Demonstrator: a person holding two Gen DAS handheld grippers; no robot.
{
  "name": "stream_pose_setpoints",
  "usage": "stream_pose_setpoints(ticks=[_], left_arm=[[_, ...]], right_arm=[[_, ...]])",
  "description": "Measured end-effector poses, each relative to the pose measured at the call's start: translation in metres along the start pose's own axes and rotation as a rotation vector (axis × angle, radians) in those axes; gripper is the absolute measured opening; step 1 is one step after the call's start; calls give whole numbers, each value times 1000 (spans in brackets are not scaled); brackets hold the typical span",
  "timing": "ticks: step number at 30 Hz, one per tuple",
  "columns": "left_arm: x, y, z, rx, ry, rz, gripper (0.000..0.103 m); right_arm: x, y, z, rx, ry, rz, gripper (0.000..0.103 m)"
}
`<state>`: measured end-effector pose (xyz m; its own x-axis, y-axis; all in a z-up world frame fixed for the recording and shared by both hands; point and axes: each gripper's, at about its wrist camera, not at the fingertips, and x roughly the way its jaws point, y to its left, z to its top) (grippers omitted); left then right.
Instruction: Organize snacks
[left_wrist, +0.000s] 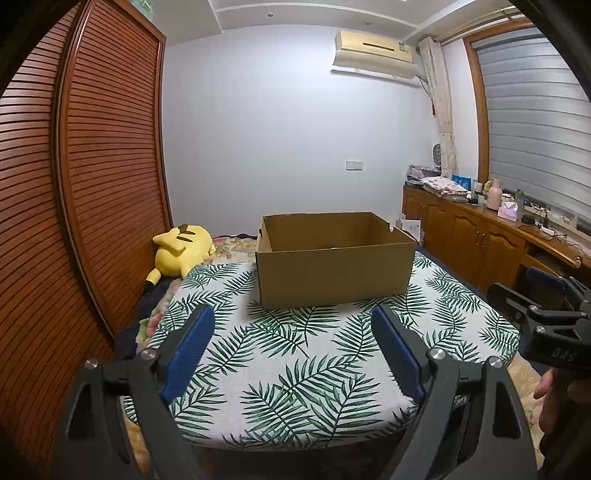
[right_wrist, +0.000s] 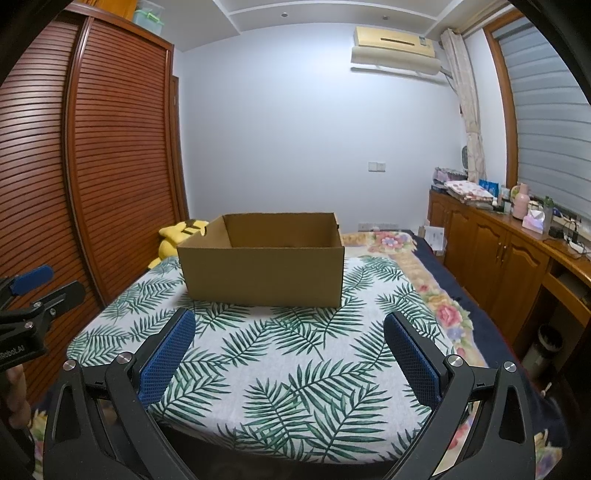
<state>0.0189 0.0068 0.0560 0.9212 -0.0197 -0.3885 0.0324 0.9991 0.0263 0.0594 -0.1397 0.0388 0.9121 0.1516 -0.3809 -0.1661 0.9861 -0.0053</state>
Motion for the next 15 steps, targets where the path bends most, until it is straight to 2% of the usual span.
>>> stream_pose_setpoints(ticks=[15], left_arm=[[0, -1, 0, -2, 4, -2, 88]], right_arm=[[-1, 0, -1, -2, 2, 3, 103]])
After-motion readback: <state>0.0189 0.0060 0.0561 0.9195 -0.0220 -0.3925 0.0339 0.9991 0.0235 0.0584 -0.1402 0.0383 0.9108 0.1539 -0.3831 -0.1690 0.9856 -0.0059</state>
